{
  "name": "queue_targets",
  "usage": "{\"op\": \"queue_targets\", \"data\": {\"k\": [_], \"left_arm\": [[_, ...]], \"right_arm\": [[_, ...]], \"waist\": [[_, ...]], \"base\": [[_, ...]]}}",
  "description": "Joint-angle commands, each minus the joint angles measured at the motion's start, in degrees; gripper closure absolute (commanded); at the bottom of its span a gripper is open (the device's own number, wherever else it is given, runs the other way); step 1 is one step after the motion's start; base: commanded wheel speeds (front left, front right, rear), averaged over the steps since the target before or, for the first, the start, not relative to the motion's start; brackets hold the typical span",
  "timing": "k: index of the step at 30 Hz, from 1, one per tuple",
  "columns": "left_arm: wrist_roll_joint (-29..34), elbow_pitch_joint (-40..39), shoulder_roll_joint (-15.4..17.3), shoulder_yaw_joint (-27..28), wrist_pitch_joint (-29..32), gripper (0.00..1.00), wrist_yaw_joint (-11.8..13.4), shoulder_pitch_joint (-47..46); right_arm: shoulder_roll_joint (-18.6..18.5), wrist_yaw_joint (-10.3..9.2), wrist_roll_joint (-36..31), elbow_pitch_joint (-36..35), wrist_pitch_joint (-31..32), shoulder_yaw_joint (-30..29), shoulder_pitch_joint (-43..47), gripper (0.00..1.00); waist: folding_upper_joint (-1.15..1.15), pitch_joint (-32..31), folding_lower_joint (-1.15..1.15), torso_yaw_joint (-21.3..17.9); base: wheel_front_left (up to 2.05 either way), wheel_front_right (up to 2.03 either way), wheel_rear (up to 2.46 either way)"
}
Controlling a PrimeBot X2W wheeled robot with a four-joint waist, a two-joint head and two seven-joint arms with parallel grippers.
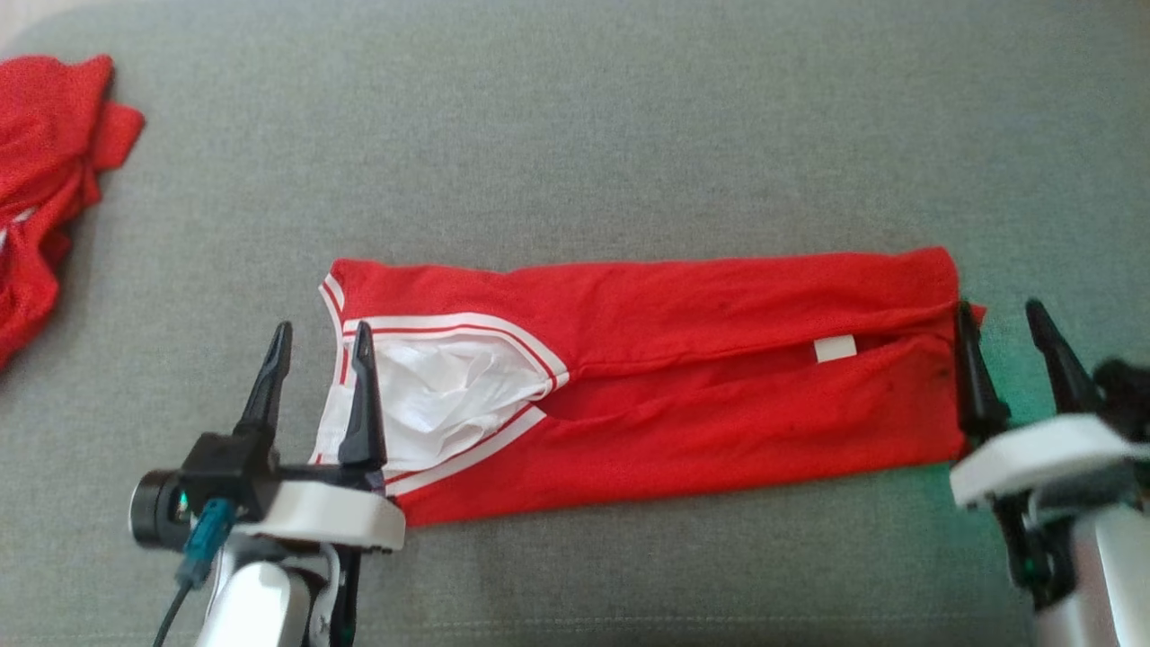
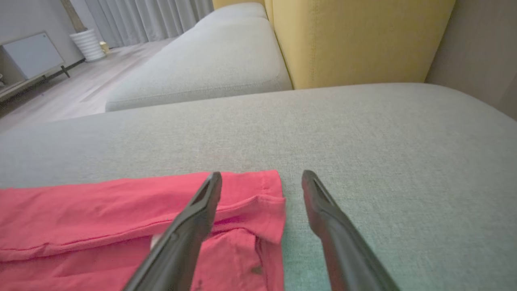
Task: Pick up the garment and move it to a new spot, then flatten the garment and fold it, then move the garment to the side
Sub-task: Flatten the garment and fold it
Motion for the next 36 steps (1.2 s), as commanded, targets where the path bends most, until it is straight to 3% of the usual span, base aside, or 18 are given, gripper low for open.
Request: {"op": "queue_targets", "data": {"k": [1, 8, 14, 15, 16, 17, 25, 36], "left_arm": [[0.76, -1.20, 0.08, 1.77, -0.42, 0.00, -0.37, -2.44], [1.28, -0.04, -0.87, 1.33, -0.42, 0.00, -1.33, -4.01], [1.74, 0.47, -1.44, 1.29, -0.42, 0.00, -2.01, -4.79], [1.78, 0.45, -1.51, 1.43, -0.42, 0.00, -2.02, -4.80], [1.82, 0.45, -1.58, 1.58, -0.42, 0.00, -2.04, -4.80], [1.85, 0.46, -1.64, 1.72, -0.42, 0.00, -2.07, -4.81], [2.07, 0.80, -2.08, 2.48, -0.42, 0.00, -2.63, -4.85], [2.09, 0.65, -2.61, 3.68, -0.42, 0.00, -3.05, -4.01]], "right_arm": [[-1.42, 0.43, 0.20, 0.99, -0.66, 1.62, -3.13, 0.00], [-0.85, 0.43, 1.21, 15.75, 4.12, 3.76, -7.87, 0.00], [0.57, 0.43, 3.38, 16.57, 8.14, 5.00, -5.49, 0.00], [0.70, 0.43, 3.73, 16.26, 8.36, 5.17, -5.04, 0.33], [0.80, 0.43, 3.98, 15.98, 8.47, 5.24, -4.69, 0.73], [0.85, 0.43, 4.18, 15.79, 8.48, 5.23, -4.45, 1.00], [-0.05, 0.43, 5.36, 13.81, 6.74, 3.14, -4.89, 1.00], [-5.12, 0.43, 5.08, 7.93, 7.75, -9.30, -1.89, 1.00]], "waist": [[0.00, 0.98, 0.00, 0.06], [0.00, 2.58, 0.00, 0.77], [0.00, 2.87, 0.00, 1.19], [0.00, 2.91, 0.00, 1.12], [0.00, 2.94, 0.00, 1.04], [0.00, 3.00, 0.00, 0.95], [0.00, 2.80, 0.00, 0.60], [0.00, 1.78, 0.00, -0.35]], "base": [[0.00, 0.00, 0.00], [0.00, 0.00, 0.00], [0.00, 0.00, 0.00], [0.00, 0.00, 0.00], [0.00, 0.00, 0.00], [0.00, 0.00, 0.00], [0.00, 0.00, 0.00], [0.00, 0.00, 0.00]]}}
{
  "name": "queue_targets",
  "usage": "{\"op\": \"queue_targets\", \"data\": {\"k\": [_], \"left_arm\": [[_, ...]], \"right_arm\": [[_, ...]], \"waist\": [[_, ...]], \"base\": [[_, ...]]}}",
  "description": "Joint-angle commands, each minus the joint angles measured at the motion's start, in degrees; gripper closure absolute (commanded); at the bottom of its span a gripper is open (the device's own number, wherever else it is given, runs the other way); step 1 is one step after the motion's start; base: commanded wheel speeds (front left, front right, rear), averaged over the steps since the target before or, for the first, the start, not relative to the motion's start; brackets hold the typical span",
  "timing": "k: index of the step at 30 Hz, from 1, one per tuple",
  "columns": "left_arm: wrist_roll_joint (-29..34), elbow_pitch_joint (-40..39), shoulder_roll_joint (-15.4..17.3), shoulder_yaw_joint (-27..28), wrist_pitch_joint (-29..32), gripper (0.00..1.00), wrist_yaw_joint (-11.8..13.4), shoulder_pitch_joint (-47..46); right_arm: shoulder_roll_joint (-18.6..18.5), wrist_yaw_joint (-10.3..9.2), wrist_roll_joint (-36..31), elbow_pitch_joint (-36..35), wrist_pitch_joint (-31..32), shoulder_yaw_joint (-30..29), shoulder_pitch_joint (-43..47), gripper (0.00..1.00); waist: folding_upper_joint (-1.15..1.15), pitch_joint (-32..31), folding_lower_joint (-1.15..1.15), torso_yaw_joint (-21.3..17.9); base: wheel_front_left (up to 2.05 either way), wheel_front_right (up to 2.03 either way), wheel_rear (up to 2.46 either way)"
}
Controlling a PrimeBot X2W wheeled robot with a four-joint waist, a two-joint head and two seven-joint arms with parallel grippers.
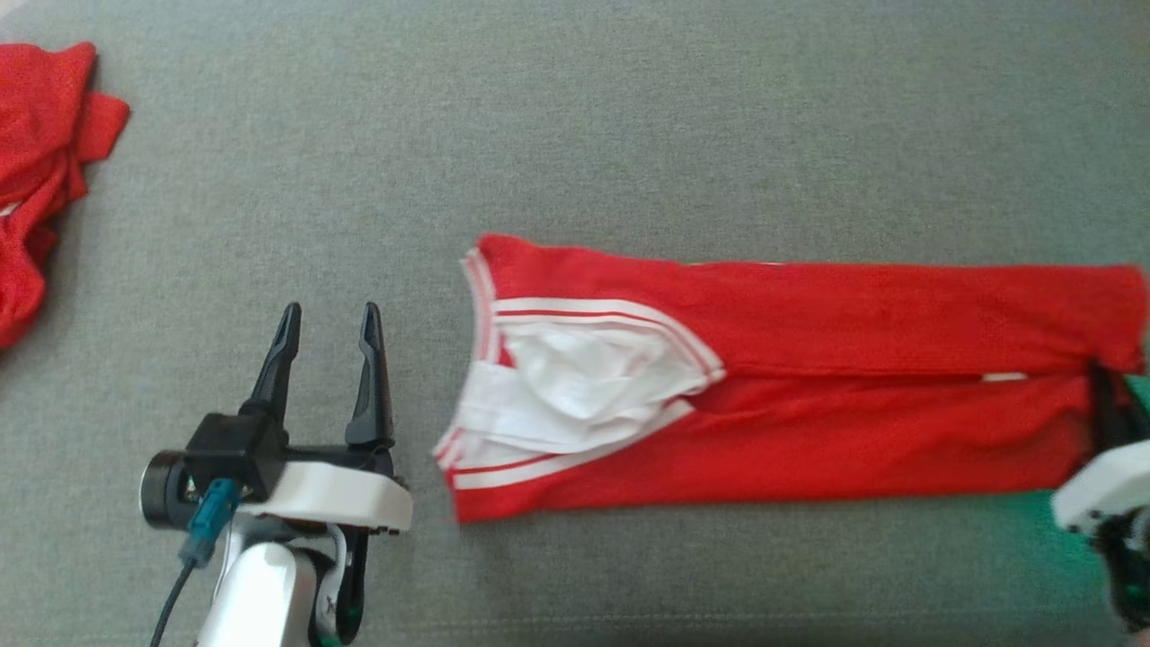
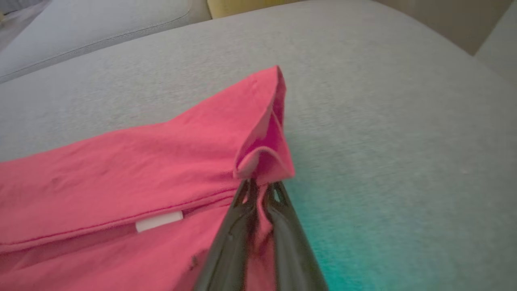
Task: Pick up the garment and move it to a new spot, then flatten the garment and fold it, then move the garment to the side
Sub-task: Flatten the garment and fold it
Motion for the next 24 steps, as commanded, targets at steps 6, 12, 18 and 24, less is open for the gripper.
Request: {"op": "queue_targets", "data": {"k": [6, 12, 18, 24], "left_arm": [[0.89, -1.73, -0.12, 2.37, -0.41, 0.00, -0.46, -0.72], [1.41, -1.68, -0.18, 2.70, -0.41, 0.00, -0.74, -0.52], [1.60, -1.32, -0.35, 2.38, -0.41, 0.00, -1.28, -0.81], [1.75, -0.72, -0.64, 1.02, -0.41, 0.00, -1.83, -1.42]], "right_arm": [[-1.74, 0.37, 0.39, -8.19, 1.83, -0.18, -0.68, 1.00], [3.33, 0.37, -1.03, -23.08, 9.24, 10.67, -3.01, 1.00], [7.91, 0.37, 1.48, -24.28, 10.56, 26.48, -6.36, 1.00], [8.22, 0.37, 11.37, -14.71, 3.15, 39.82, -9.53, 1.00]], "waist": [[0.00, -0.82, 0.00, -0.46], [0.00, -1.64, 0.00, -0.51], [0.00, -1.93, 0.00, 0.84], [0.00, -1.49, 0.00, 3.57]], "base": [[0.00, 0.00, 0.00], [0.00, 0.00, 0.00], [0.00, 0.00, 0.00], [0.00, 0.00, 0.00]]}}
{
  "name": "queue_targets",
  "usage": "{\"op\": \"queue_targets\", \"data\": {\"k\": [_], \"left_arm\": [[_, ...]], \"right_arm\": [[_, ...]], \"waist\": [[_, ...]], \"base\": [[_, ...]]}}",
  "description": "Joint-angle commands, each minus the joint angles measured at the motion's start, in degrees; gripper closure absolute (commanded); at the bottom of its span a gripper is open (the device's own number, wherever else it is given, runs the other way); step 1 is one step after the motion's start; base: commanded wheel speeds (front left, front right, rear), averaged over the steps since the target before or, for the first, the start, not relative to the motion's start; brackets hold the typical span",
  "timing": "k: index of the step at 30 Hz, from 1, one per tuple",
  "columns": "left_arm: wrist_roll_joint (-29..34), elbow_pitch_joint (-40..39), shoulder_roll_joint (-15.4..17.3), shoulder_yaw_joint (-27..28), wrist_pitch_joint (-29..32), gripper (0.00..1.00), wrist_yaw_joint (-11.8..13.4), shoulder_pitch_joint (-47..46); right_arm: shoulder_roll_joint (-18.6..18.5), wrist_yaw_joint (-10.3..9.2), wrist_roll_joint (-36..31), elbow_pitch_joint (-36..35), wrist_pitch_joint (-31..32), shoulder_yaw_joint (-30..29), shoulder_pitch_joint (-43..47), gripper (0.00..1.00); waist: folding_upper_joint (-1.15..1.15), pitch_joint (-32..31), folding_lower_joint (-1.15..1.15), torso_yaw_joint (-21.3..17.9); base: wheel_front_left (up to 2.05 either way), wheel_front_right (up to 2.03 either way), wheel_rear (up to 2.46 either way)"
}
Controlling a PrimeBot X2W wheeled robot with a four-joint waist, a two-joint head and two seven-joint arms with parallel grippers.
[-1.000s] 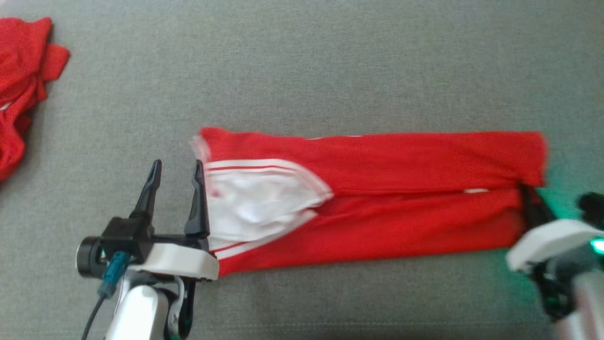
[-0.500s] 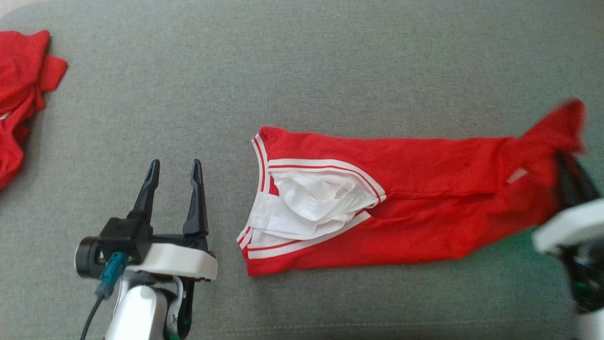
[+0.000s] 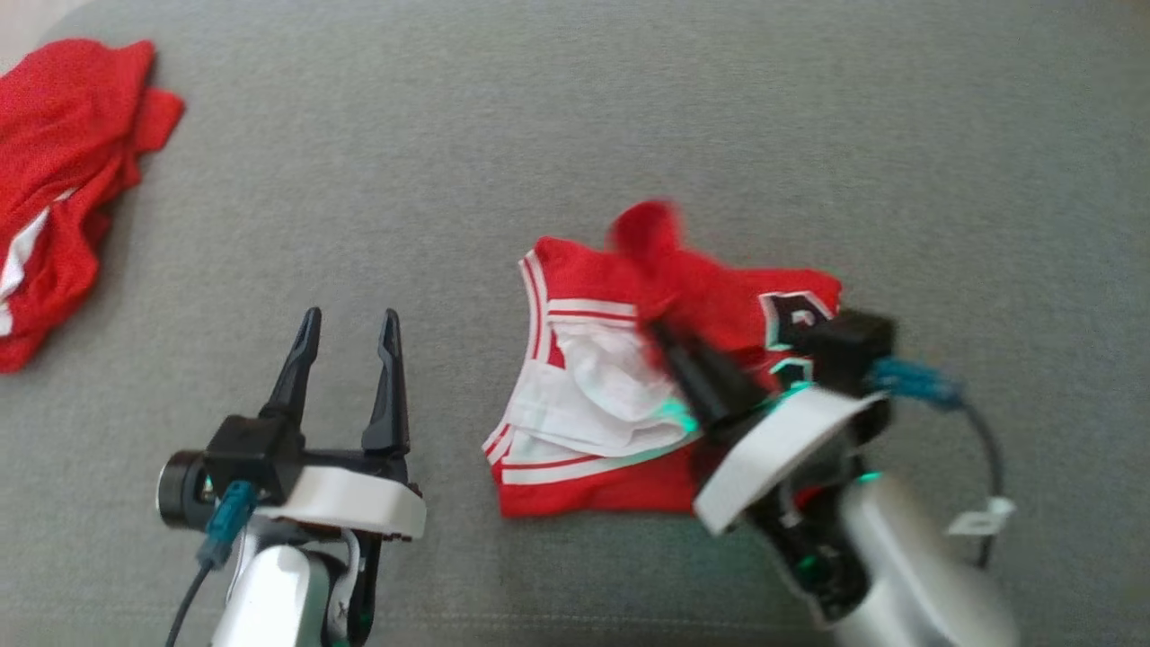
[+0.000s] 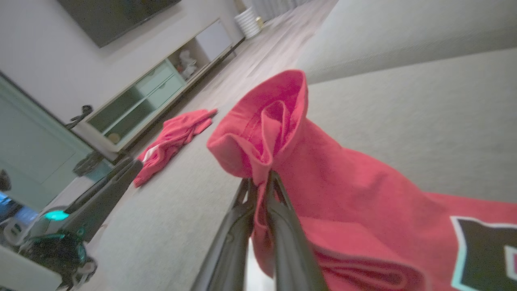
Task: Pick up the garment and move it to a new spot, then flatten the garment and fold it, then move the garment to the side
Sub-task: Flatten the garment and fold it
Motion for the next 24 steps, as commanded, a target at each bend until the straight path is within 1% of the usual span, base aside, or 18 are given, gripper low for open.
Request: {"op": "queue_targets", "data": {"k": [1, 5, 8, 9, 10, 11, 14, 16, 19, 22, 24], "left_arm": [[0.69, -1.38, 0.13, 1.31, -0.35, 0.00, -0.13, -1.62], [0.81, -1.21, 0.01, 0.83, -0.35, 0.00, -0.20, -1.98], [0.84, -1.25, -0.06, 0.74, -0.35, 0.00, -0.14, -2.18], [0.83, -1.22, -0.08, 0.77, -0.35, 0.00, -0.09, -2.22], [0.82, -1.22, -0.10, 0.81, -0.35, 0.00, -0.08, -2.28], [0.82, -1.21, -0.12, 0.87, -0.35, 0.00, -0.05, -2.31], [1.07, -1.22, -0.14, 1.21, -0.35, 0.00, 0.18, -2.34], [1.26, -1.25, -0.16, 1.36, -0.35, 0.00, 0.27, -2.41], [1.41, -1.37, -0.19, 1.57, -0.35, 0.00, 0.39, -2.62], [1.48, -1.50, -0.21, 1.94, -0.35, 0.00, 0.50, -2.59], [1.59, -1.53, -0.21, 2.20, -0.35, 0.00, 0.52, -2.43]], "right_arm": [[0.51, 0.39, 1.02, -1.00, -1.54, 1.79, -2.37, 1.00], [0.52, 0.39, 4.50, 6.70, -6.07, 7.17, -5.32, 1.00], [0.52, 0.39, 5.33, 12.02, -9.06, 8.92, -7.87, 1.00], [0.52, 0.39, 5.79, 13.44, -9.68, 9.47, -8.59, 0.96], [0.52, 0.39, 6.22, 14.57, -10.30, 10.10, -9.29, 0.50], [0.52, 0.39, 6.65, 15.44, -10.85, 10.89, -9.91, 0.00], [0.53, 0.39, 8.68, 16.32, -12.47, 13.73, -11.32, 0.00], [0.53, 0.39, 11.20, 15.39, -13.54, 15.57, -11.82, 0.00], [0.53, 0.39, 12.31, 12.78, -15.33, 17.30, -12.99, 0.00], [0.53, 0.39, 11.16, 9.41, -16.82, 16.18, -13.55, 0.00], [0.53, 0.39, 9.56, 7.00, -17.46, 13.40, -12.97, 0.00]], "waist": [[0.00, 0.30, 0.00, 0.77], [0.00, 0.98, 0.00, 1.96], [0.00, 1.40, 0.00, 2.38], [0.00, 1.55, 0.00, 2.46], [0.00, 1.69, 0.00, 2.49], [0.00, 1.78, 0.00, 2.46], [0.00, 2.03, 0.00, 2.10], [0.00, 2.10, 0.00, 1.84], [0.00, 2.02, 0.00, 1.36], [0.00, 1.82, 0.00, 0.65], [0.00, 1.56, 0.00, 0.26]], "base": [[0.00, 0.00, 0.00], [0.00, 0.00, 0.00], [0.00, 0.00, 0.00], [0.00, 0.00, 0.00], [0.00, 0.00, 0.00], [0.00, 0.00, 0.00], [0.00, 0.00, 0.00], [0.00, 0.00, 0.00], [0.00, 0.00, 0.00], [0.00, 0.00, 0.00], [0.00, 0.00, 0.00]]}}
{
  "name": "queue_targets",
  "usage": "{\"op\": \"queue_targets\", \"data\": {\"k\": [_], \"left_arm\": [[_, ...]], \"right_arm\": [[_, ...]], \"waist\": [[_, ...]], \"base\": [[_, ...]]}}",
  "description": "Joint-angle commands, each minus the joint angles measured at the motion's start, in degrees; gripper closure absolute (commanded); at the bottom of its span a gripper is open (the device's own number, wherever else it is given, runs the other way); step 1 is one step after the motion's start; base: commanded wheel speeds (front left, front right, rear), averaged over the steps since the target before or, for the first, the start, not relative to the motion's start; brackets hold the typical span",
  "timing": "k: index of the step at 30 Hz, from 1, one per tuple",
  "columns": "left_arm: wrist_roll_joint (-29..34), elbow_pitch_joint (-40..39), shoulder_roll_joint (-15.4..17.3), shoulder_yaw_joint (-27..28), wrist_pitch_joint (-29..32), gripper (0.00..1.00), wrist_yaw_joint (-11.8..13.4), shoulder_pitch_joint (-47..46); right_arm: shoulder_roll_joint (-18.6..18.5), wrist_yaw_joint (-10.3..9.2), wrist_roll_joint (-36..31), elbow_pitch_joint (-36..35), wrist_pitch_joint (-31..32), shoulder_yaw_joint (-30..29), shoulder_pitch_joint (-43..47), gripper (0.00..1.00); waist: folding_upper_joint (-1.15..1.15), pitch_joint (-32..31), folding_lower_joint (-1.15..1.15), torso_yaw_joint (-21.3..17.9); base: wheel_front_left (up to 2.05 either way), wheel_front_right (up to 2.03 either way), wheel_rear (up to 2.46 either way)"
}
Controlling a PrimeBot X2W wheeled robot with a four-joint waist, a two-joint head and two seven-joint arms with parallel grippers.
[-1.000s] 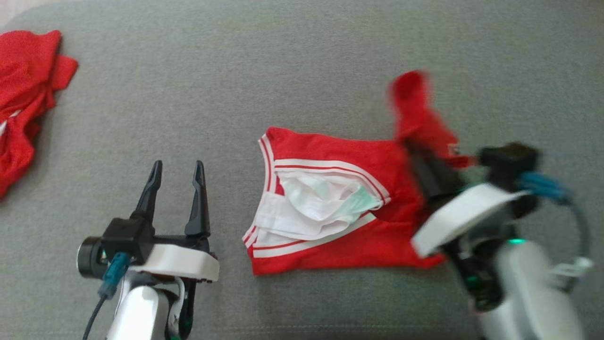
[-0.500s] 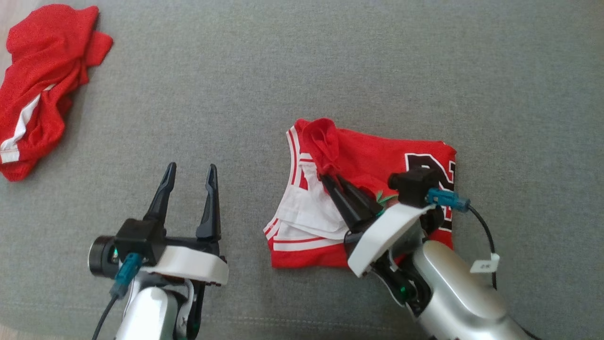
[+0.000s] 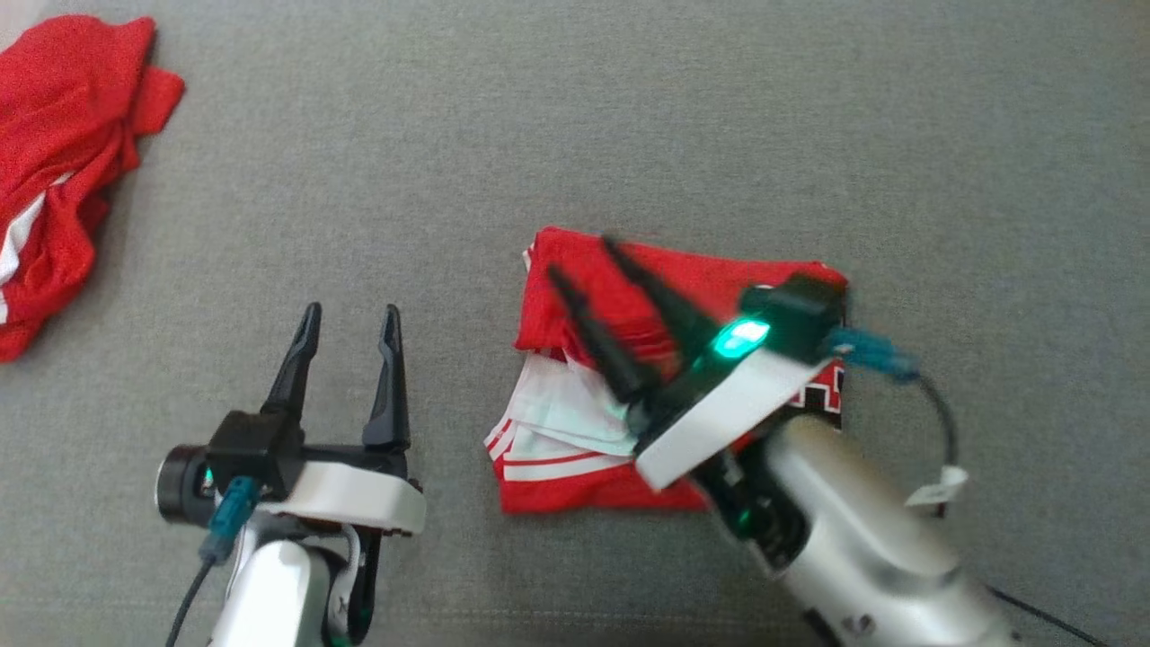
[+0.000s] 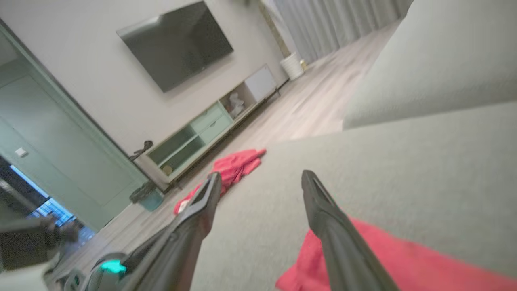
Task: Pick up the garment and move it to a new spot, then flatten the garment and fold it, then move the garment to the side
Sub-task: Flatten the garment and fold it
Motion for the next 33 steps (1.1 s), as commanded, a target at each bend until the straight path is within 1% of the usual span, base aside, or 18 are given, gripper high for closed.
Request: {"op": "queue_targets", "data": {"k": [1, 2, 3, 6, 11, 15, 20, 25, 33], "left_arm": [[0.73, -1.73, 0.05, 2.31, -0.35, 0.00, 0.29, -1.87], [0.81, -1.74, 0.07, 2.46, -0.35, 0.00, 0.32, -1.76], [0.81, -1.74, 0.07, 2.46, -0.35, 0.00, 0.32, -1.76], [1.12, -1.76, 0.27, 2.91, -0.35, 0.00, 0.46, -1.45], [1.47, -1.91, 0.62, 3.41, -0.35, 0.00, 0.53, -1.19], [1.59, -1.94, 0.90, 3.61, -0.35, 0.00, 0.36, -1.35], [1.75, -1.73, 1.27, 3.62, -0.35, 0.00, 0.15, -1.24], [1.70, -1.52, 1.61, 3.57, -0.35, 0.00, 0.02, -0.86], [1.43, -1.20, 1.95, 3.43, -0.35, 0.00, 0.00, -0.54]], "right_arm": [[1.01, 0.39, -2.17, -4.12, -1.04, -3.01, 0.00, 0.00], [0.50, 0.39, -3.39, -5.47, -1.15, -5.24, 0.73, 0.00], [0.50, 0.39, -3.39, -5.47, -1.15, -5.24, 0.73, 0.00], [-1.79, 0.39, -7.60, -9.45, -0.58, -12.98, 3.81, 0.00], [-5.58, 0.39, -17.15, -14.82, 1.97, -25.77, 10.45, 0.00], [-7.02, 0.39, -23.77, -18.46, 3.55, -32.65, 15.76, 0.00], [-7.63, 0.39, -28.45, -22.33, 3.82, -37.26, 21.41, 0.00], [-6.29, 0.39, -28.93, -24.29, 3.65, -39.76, 25.36, 0.00], [-4.39, 0.39, -28.72, -24.95, 3.37, -40.39, 26.52, 0.00]], "waist": [[0.00, -0.40, 0.00, -0.49], [0.00, -0.54, 0.00, -0.68], [0.00, -0.54, 0.00, -0.68], [0.00, -0.93, 0.00, -1.17], [0.00, -1.30, 0.00, -1.72], [0.00, -1.39, 0.00, -1.92], [0.00, -1.83, 0.00, -2.19], [0.00, -2.37, 0.00, -2.53], [0.00, -2.78, 0.00, -3.05]], "base": [[0.00, 0.00, 0.00], [0.00, 0.00, 0.00], [0.00, 0.00, 0.00], [0.00, 0.00, 0.00], [0.00, 0.00, 0.00], [0.00, 0.00, 0.00], [0.00, 0.00, 0.00], [0.00, 0.00, 0.00], [0.00, 0.00, 0.00]]}}
